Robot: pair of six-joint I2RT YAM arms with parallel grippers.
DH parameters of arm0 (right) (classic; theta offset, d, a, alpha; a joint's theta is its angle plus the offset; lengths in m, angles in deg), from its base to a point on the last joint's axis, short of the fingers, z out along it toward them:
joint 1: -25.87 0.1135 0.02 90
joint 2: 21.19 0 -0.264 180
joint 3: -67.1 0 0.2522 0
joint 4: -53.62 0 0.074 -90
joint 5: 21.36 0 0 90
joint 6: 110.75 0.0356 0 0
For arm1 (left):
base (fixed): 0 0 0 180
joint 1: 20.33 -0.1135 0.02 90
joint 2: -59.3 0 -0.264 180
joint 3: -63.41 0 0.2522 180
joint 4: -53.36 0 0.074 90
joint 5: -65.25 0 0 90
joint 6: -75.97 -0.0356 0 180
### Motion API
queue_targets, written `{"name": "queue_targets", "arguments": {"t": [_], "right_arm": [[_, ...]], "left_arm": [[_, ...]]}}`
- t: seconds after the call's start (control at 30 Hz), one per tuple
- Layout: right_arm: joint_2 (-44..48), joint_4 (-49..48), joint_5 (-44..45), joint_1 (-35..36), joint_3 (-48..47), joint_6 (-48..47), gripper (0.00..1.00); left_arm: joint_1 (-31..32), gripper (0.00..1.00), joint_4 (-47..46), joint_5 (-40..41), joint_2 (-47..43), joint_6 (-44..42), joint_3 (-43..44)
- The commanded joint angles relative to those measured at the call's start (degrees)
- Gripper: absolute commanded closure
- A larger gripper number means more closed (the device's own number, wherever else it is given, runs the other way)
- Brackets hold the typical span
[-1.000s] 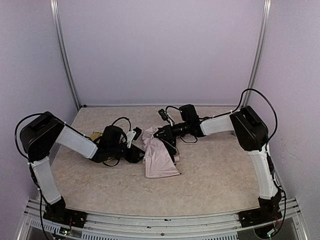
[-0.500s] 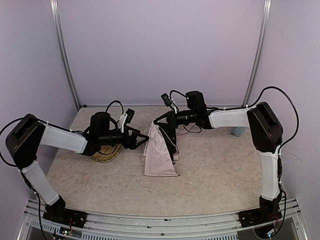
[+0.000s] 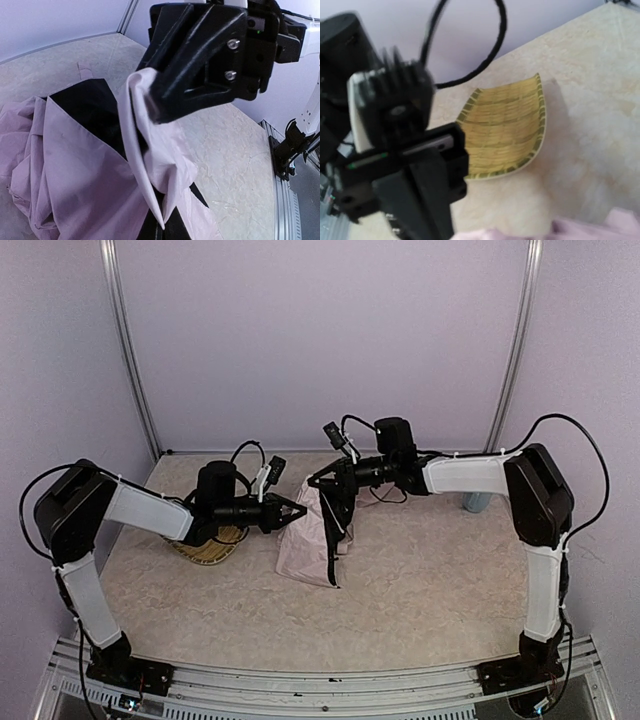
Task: Put away the umbrella
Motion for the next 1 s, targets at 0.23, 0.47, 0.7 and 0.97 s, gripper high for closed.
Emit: {"name": "queue_targets", "arguments": {"t": [0.23, 0.47, 0.7, 0.97], "right_arm": [[12.61, 12.35, 11.18, -4.65, 9.43, -7.85, 0.55], [9.05, 23.56, 26.27, -11.46, 7.38, -9.37, 0.5], [2.8, 26.33, 20.2, -15.27, -0.47, -12.59, 0.51], [14.72, 9.87, 18.51, -4.05, 16.81, -27.73, 0.44]], "left_arm": [[-1.26, 1.0, -0.16, 4.15, 4.25, 1.37, 2.26], [-1.77, 1.0, 1.36, 5.21, 4.66, 0.67, 2.6], [-2.03, 1.0, 5.86, 6.44, 8.8, 0.15, 7.4], [-2.42, 1.0, 8.28, 4.51, 14.33, 1.25, 10.78]]}}
